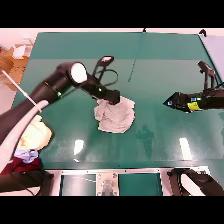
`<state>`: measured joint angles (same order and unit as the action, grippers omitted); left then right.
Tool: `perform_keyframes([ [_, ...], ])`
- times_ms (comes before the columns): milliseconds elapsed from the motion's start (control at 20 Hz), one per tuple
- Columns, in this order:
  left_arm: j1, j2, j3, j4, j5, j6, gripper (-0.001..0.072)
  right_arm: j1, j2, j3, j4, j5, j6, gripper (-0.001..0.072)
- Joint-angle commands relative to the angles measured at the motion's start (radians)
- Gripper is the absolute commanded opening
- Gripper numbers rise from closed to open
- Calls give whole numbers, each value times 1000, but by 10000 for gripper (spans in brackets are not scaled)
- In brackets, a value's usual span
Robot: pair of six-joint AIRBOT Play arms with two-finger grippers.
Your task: Fold the shirts.
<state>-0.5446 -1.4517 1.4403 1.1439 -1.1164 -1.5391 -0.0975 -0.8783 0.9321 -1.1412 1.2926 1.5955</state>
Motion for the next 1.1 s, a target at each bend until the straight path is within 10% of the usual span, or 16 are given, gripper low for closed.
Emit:
perform_keyframes([
  [0,137,-10,106,46,-213,5,714,-4,-42,-69,1,-22,-7,437],
  [200,296,-11,-54,43,-295,5,714,-4,-160,-204,65,-179,-101,352],
  [500,302,-41,-435,-362,125,186,714,85,-494,-216,353,-282,-316,349],
  [700,302,-126,-444,-513,92,278,691,194,-666,-180,465,-331,-396,349],
  [900,302,-128,-444,-516,127,319,349,229,-708,-125,507,-391,-403,347],
  [1000,302,-131,-444,-517,164,317,306,231,-708,-101,505,-390,-404,149],
  [1050,302,-130,-444,-518,173,324,34,230,-708,-91,503,-382,-404,55],
])
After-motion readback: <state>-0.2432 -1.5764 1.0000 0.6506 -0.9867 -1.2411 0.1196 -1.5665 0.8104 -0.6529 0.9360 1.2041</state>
